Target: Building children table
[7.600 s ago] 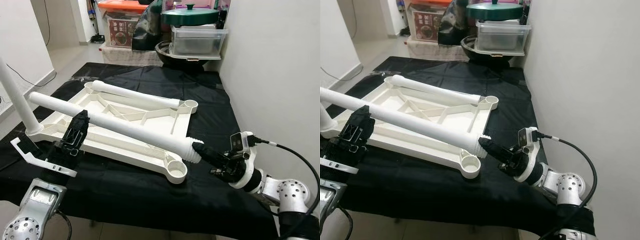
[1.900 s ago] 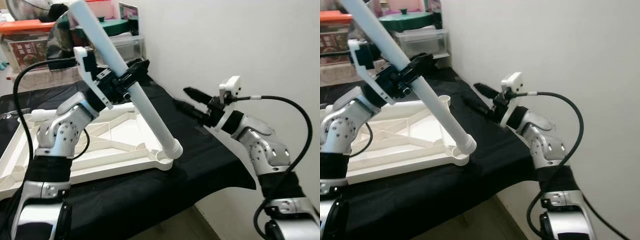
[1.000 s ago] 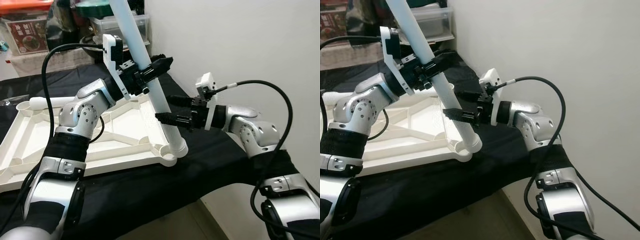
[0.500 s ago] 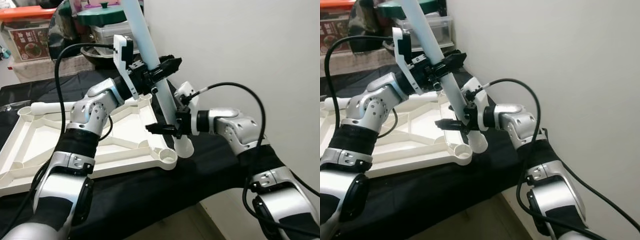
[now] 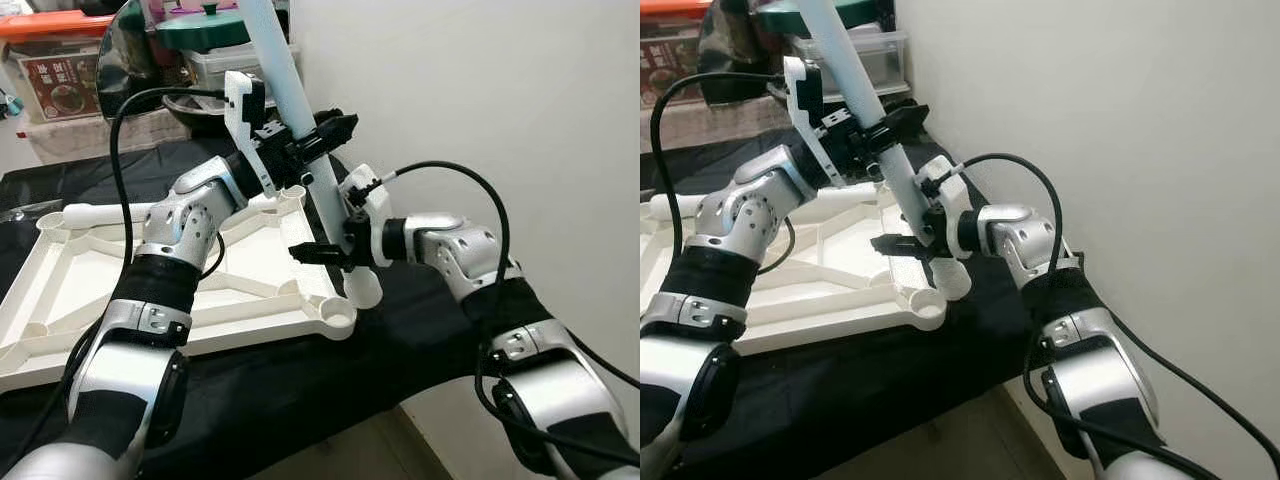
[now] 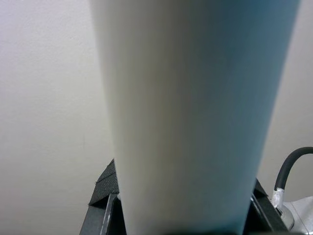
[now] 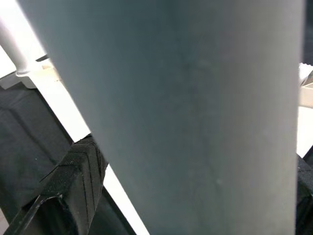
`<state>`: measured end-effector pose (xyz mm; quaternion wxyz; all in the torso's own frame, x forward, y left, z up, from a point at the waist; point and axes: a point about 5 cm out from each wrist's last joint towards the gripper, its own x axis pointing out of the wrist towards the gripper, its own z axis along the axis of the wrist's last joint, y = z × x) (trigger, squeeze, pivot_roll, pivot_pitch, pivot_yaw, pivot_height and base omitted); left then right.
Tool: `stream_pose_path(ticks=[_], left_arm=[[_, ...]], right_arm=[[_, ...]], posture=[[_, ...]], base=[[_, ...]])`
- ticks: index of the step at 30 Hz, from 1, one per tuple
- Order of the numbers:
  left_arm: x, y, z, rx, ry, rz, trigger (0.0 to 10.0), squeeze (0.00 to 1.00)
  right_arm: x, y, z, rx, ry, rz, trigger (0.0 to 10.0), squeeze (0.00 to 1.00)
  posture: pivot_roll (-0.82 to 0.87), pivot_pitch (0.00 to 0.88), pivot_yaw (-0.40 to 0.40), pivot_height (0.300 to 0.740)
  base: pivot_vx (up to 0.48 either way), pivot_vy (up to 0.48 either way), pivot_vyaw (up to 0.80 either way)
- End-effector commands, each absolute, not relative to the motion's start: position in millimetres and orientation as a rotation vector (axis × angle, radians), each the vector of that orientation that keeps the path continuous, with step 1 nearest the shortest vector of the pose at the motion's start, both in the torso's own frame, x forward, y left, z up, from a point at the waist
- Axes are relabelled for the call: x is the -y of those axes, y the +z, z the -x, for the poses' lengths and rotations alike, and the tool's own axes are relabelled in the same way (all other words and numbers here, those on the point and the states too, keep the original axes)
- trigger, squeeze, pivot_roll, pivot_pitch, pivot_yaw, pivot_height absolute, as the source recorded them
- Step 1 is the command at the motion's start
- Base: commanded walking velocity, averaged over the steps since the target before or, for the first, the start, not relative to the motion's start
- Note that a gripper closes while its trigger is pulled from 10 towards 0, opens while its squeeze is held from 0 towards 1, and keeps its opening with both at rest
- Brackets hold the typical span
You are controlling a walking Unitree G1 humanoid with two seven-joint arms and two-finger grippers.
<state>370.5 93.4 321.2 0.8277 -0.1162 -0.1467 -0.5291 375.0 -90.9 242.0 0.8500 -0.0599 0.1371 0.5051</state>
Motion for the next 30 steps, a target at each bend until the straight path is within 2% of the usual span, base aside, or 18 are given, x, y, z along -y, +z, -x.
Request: stream_pose_path(ticks=[1, 3, 4, 23, 24, 25, 26, 30], left_arm=[[-87.5, 330.8, -368.3, 0.356, -1.160, 0.247, 10.0, 0.00], [-87.3, 330.6, -368.4, 0.357, -1.160, 0.248, 10.0, 0.00], [-87.0, 329.8, -368.3, 0.356, -1.160, 0.249, 10.0, 0.00], [-89.7, 324.4, -374.7, 0.302, -1.120, 0.286, 10.0, 0.00], [-90.9, 324.3, -376.2, 0.294, -1.106, 0.291, 10.0, 0.18], [-90.9, 324.3, -376.2, 0.294, -1.106, 0.291, 10.0, 0.18], [-92.2, 324.8, -377.0, 0.298, -1.098, 0.300, 10.0, 1.00], [-93.5, 326.3, -376.7, 0.312, -1.103, 0.303, 10.0, 1.00]], right_arm=[[82.7, 244.5, -375.0, -0.284, 1.085, 0.143, 10.0, 0.00], [82.2, 244.9, -375.0, -0.283, 1.086, 0.143, 10.0, 0.00], [81.4, 245.2, -374.7, -0.281, 1.090, 0.144, 0.0, 0.00], [76.3, 250.9, -372.7, -0.251, 1.126, 0.136, 0.0, 0.00], [76.4, 250.9, -372.5, -0.250, 1.127, 0.133, 0.0, 0.00], [76.4, 250.9, -372.5, -0.250, 1.127, 0.133, 0.0, 0.00], [76.6, 250.6, -372.5, -0.250, 1.127, 0.131, 0.0, 0.00], [77.1, 250.0, -372.5, -0.249, 1.127, 0.128, 0.0, 0.00]], posture=[[0.09, 0.000, -0.005, 0.740], [0.09, 0.000, -0.005, 0.740], [0.09, 0.000, -0.005, 0.740], [0.08, 0.001, 0.004, 0.740], [0.08, 0.002, 0.005, 0.740], [0.08, 0.002, 0.005, 0.740], [0.08, 0.000, 0.006, 0.740], [0.09, 0.000, 0.006, 0.740]], base=[[0.000, 0.000, 0.00], [0.000, 0.000, 0.00], [0.000, 0.000, 0.00], [0.000, 0.000, 0.00], [0.000, 0.000, 0.00], [0.000, 0.000, 0.00], [0.000, 0.000, 0.00], [0.000, 0.000, 0.00]])
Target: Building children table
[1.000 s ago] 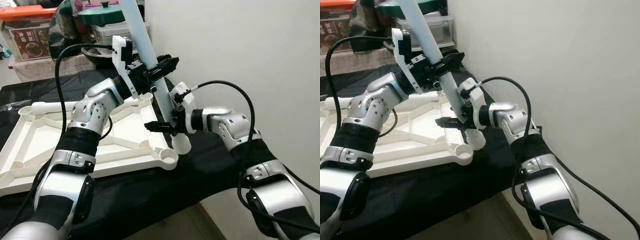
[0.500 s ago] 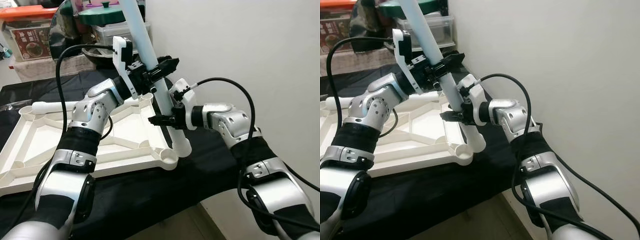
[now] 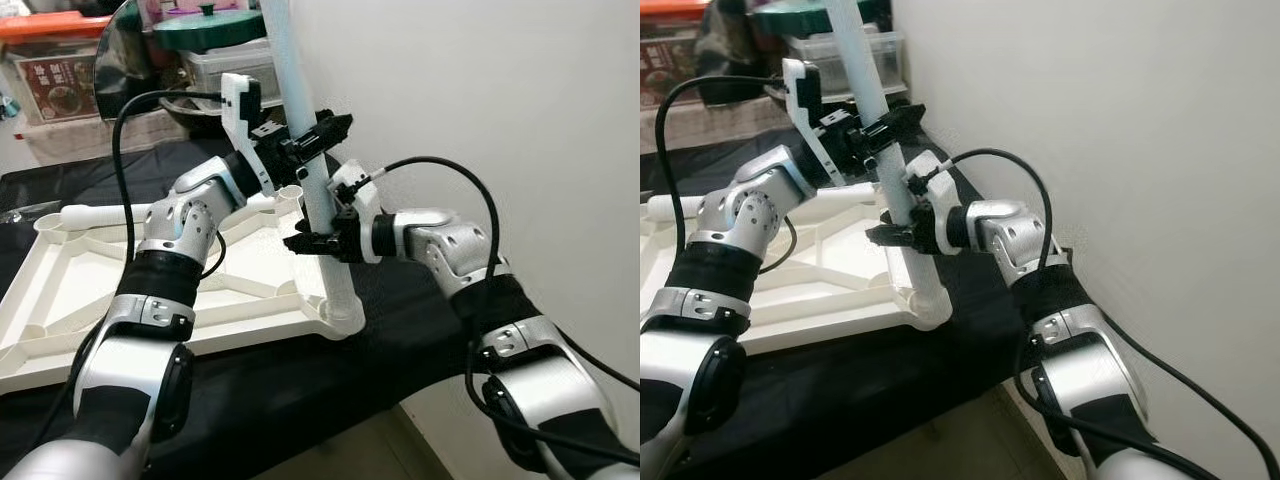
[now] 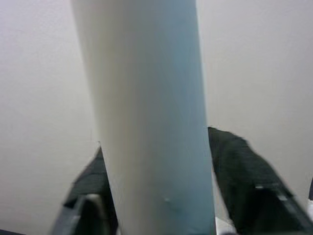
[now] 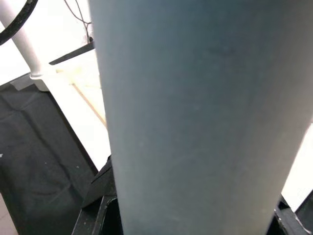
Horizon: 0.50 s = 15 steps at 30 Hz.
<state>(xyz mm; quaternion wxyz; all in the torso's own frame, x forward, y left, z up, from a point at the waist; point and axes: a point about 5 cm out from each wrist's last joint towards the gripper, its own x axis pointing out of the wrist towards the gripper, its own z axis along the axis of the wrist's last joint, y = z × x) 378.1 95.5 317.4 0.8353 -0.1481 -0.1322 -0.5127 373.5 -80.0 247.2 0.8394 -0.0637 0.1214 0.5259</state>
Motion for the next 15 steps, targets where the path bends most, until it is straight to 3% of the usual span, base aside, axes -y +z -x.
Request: stream_pose_path(ticks=[1, 4, 5, 15], left_arm=[[-94, 328, -377, 0.320, -1.095, 0.296, 10.0, 1.00], [-96, 332, -375, 0.340, -1.089, 0.274, 10.0, 1.00], [-98, 336, -374, 0.362, -1.089, 0.284, 10.0, 0.00], [-124, 363, -376, 0.491, -0.907, 0.384, 10.0, 0.00]], right_arm=[[78, 250, -372, -0.249, 1.128, 0.124, 0.0, 0.00], [81, 250, -373, -0.246, 1.120, 0.119, 0.0, 0.00], [83, 251, -374, -0.243, 1.113, 0.116, 0.0, 0.00], [110, 273, -387, -0.150, 0.982, 0.042, 0.0, 0.00]], posture=[[0.09, 0.000, 0.006, 0.740], [0.09, 0.000, 0.006, 0.740], [0.09, 0.000, 0.004, 0.740], [0.09, 0.000, 0.005, 0.740]], base=[[0.000, 0.000, 0.00], [0.000, 0.000, 0.00], [0.000, 0.000, 0.00], [0.000, 0.000, 0.00]])
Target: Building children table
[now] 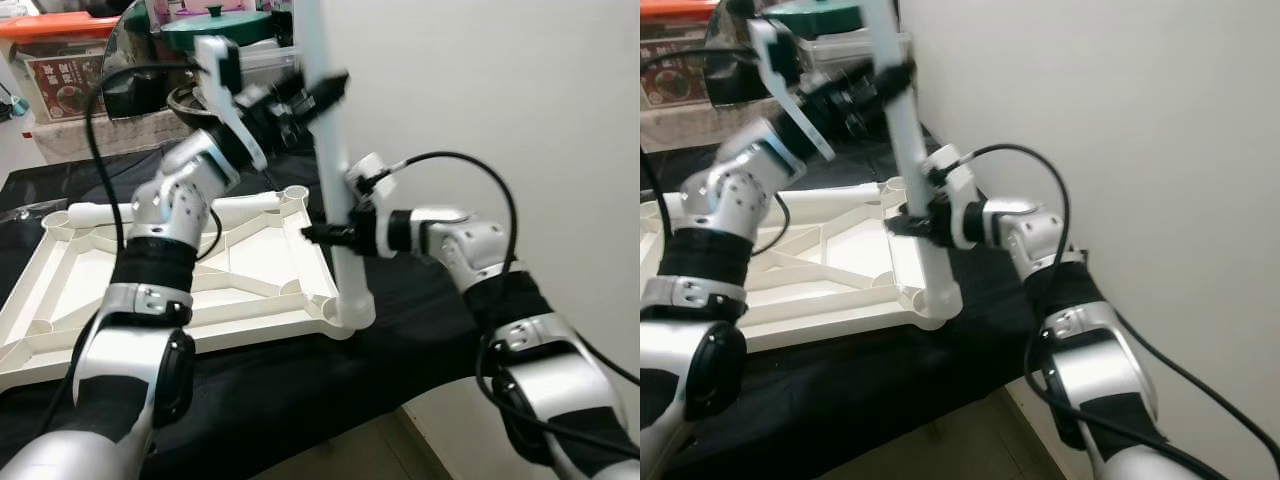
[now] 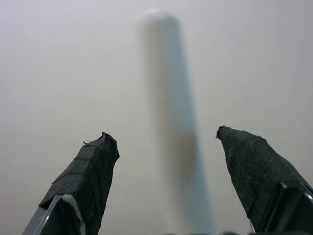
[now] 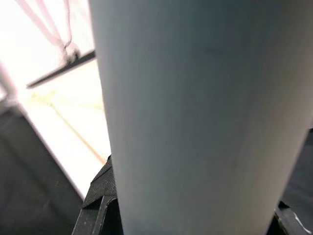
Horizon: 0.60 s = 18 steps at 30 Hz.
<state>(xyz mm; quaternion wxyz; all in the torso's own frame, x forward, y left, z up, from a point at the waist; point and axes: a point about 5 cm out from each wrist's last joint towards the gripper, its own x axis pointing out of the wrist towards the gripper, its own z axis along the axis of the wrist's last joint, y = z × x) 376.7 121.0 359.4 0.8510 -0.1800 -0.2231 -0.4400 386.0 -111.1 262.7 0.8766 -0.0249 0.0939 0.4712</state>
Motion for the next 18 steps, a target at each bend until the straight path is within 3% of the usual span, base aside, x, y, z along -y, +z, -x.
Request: stream_pose_path(ticks=[1, 6, 7, 11, 16, 18], left_arm=[[-129, 365, -376, 0.507, -0.875, 0.399, 10.0, 0.00], [-141, 359, -370, 0.538, -0.751, 0.422, 10.0, 0.00], [-145, 350, -367, 0.545, -0.684, 0.406, 10.0, 0.00], [-155, 310, -356, 0.481, -0.504, 0.365, 10.0, 0.00], [-153, 273, -341, 0.386, -0.452, 0.342, 10.0, 0.00], [-146, 244, -325, 0.324, -0.434, 0.210, 10.0, 0.00]], right_arm=[[114, 277, -389, -0.131, 0.956, 0.018, 0.0, 0.00], [133, 302, -400, 0.072, 0.756, -0.084, 0.0, 0.00], [139, 311, -401, 0.164, 0.688, -0.127, 10.0, 0.00], [151, 322, -396, 0.321, 0.554, -0.193, 10.0, 0.00], [145, 310, -387, 0.364, 0.509, -0.123, 10.0, 0.00], [137, 297, -378, 0.383, 0.501, -0.111, 10.0, 0.00]], posture=[[0.09, 0.000, 0.005, 0.740], [0.09, 0.000, 0.005, 0.740], [0.09, 0.000, -0.001, 0.740], [0.09, 0.000, 0.002, 0.740], [0.08, 0.000, -0.006, 0.740], [0.08, 0.000, -0.015, 0.740]], base=[[0.000, 0.000, 0.00], [0.000, 0.000, 0.00], [0.000, 0.000, 0.00], [0.000, 0.000, 0.00], [0.000, 0.000, 0.00], [0.000, 0.000, 0.38]])
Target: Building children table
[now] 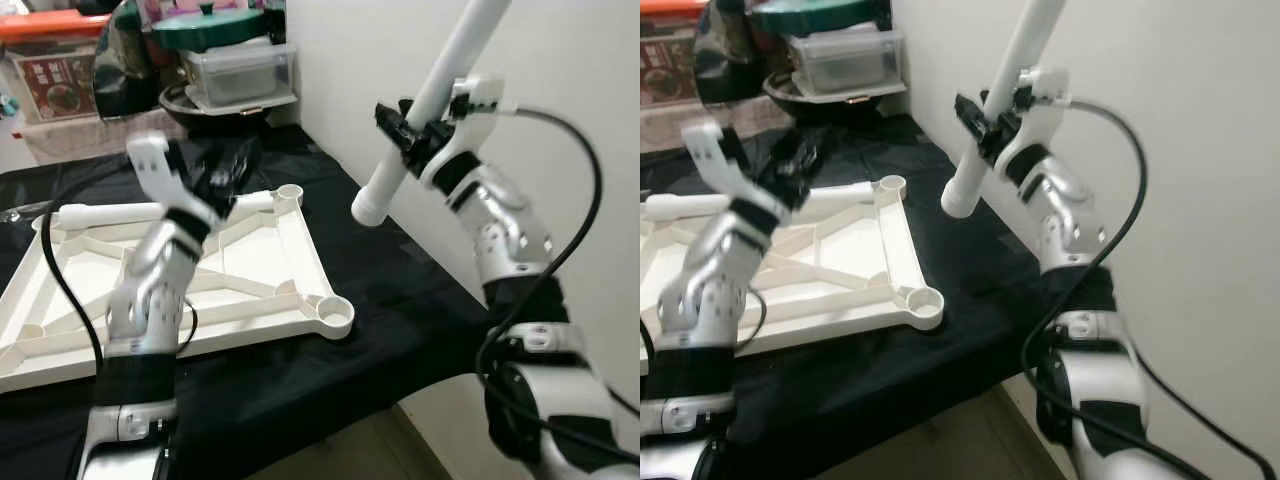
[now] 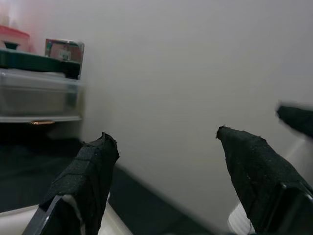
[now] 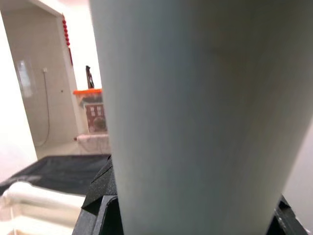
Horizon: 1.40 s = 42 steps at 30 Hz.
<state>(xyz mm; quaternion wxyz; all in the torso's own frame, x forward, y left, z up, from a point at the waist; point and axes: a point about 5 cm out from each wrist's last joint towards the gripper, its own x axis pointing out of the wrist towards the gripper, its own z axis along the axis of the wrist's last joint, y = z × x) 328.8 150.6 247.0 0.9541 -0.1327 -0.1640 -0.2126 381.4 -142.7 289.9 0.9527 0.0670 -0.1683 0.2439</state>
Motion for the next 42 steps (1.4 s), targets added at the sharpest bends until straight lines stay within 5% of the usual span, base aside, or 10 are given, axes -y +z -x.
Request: stream_pose_path(ticks=[1, 9, 26, 42], left_arm=[[-146, 244, -325, 0.324, -0.434, 0.210, 10.0, 0.00], [-120, 205, -283, 0.216, -0.436, 0.132, 10.0, 0.00], [-122, 204, -276, 0.195, -0.342, 0.112, 10.0, 0.00], [-120, 194, -277, 0.150, -0.301, 0.064, 10.0, 0.00]], right_arm=[[137, 297, -378, 0.383, 0.501, -0.111, 10.0, 0.00], [127, 287, -362, 0.430, 0.449, -0.151, 10.0, 0.00], [119, 269, -339, 0.399, 0.410, -0.175, 10.0, 0.00], [129, 262, -344, 0.360, 0.357, -0.144, 10.0, 0.00]], posture=[[0.08, 0.000, -0.015, 0.740], [0.05, 0.011, -0.020, 0.740], [0.07, 0.016, -0.001, 0.740], [0.04, 0.023, -0.018, 0.740]], base=[[0.000, 0.000, 0.76], [0.000, 0.000, 0.79], [0.000, 0.000, 0.79], [0.000, -0.240, 0.00]])
